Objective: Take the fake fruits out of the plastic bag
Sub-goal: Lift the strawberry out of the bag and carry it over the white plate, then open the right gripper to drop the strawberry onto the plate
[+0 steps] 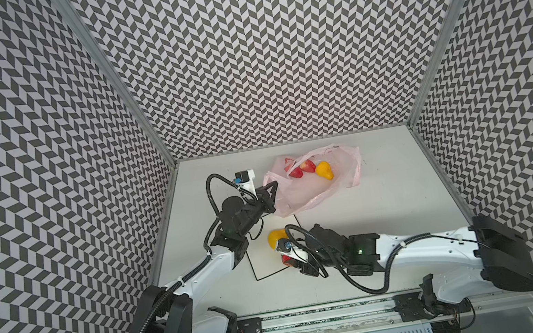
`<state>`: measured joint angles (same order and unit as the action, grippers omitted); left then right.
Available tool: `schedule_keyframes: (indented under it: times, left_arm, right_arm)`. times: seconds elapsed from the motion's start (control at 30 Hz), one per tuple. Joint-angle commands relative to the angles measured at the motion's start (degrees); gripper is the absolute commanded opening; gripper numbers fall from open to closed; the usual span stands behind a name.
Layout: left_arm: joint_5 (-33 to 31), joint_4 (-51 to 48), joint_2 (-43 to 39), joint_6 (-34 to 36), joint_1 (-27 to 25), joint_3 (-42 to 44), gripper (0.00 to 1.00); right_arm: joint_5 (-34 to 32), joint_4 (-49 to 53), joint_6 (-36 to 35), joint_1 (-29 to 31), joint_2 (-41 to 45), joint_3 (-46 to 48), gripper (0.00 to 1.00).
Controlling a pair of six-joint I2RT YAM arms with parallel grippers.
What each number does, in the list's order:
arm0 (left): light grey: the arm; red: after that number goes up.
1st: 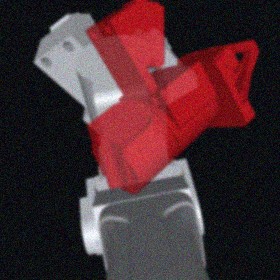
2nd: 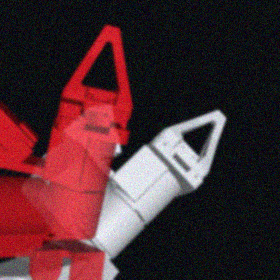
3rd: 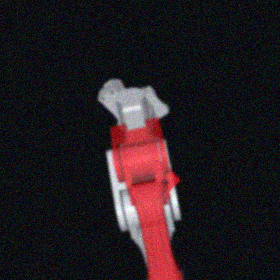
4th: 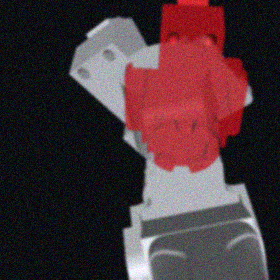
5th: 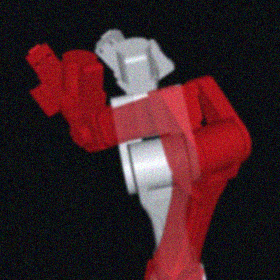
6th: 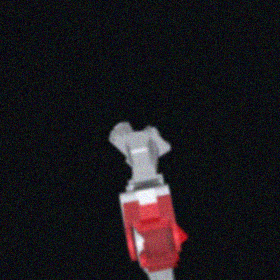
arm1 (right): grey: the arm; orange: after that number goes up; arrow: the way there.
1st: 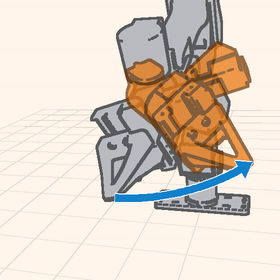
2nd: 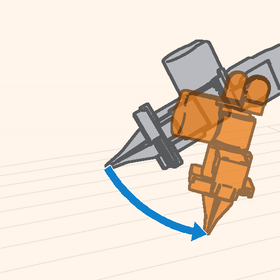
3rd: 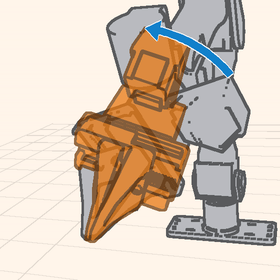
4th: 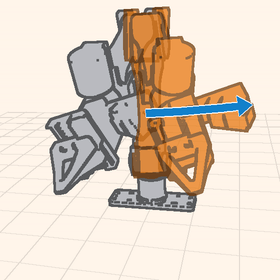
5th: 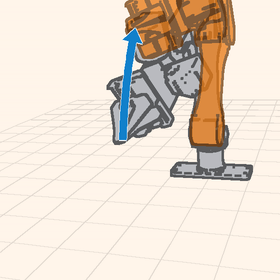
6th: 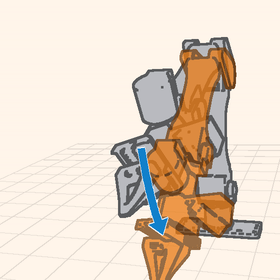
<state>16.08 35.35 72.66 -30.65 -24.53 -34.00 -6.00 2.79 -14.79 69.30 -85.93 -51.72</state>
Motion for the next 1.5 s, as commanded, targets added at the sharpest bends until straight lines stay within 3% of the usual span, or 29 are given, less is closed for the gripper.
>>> schedule_keyframes:
  times: [0.0, 0.27, 0.5, 0.63, 0.87, 1.07, 1.17, 1.23, 1.4, 1.47]
  left_arm:
    - [1.5, -1.2, -1.2, 1.5, 0.5, -1.9, 0.00]
    - [1.5, -2.0, -2.3, 1.6, 0.7, -2.6, 0.00]
    - [1.4, -1.9, -2.7, 1.4, 0.7, -2.1, 0.00]
    - [1.4, -1.6, -2.6, 1.4, 0.6, -2.2, 0.00]
    - [1.4, -1.4, -2.4, 1.5, 0.7, -2.5, 0.00]
    - [1.3, -1.3, -2.4, 1.7, 0.7, -2.5, 0.00]
    - [1.8, -0.9, -2.5, 1.3, 0.7, -2.0, 0.00]
    - [2.0, -0.3, -2.6, 0.9, 0.5, -1.6, 0.00]
    - [1.8, 0.3, -3.3, 0.3, -1.1, -0.6, 0.00]
    - [1.2, 0.3, -3.7, 0.2, -1.9, -0.2, 0.00]
  right_arm:
    - [-6.9, -1.2, -7.2, 0.7, -5.2, -4.0, 0.12]
    - [-7.6, -3.2, -8.1, 0.8, -16.1, -9.1, 0.15]
    - [-6.7, -5.1, -6.7, 0.8, -16.9, -9.1, 0.50]
    - [-6.1, -6.5, -5.9, 0.8, -14.7, -7.9, 0.61]
    - [-4.3, -8.5, -4.8, 0.8, -10.5, -5.4, 0.63]
    - [1.7, -11.5, -2.1, 0.7, 2.5, 1.3, 0.60]
    - [-2.9, -13.1, 5.3, -0.9, 11.8, 5.3, 0.60]
    - [-4.4, -12.7, 12.6, -5.0, 16.7, 6.6, 0.56]
    - [-10.7, -6.8, 44.0, -18.1, 21.5, 5.2, 0.54]
    - [-12.2, -5.4, 50.7, -19.7, 20.1, 3.8, 0.53]
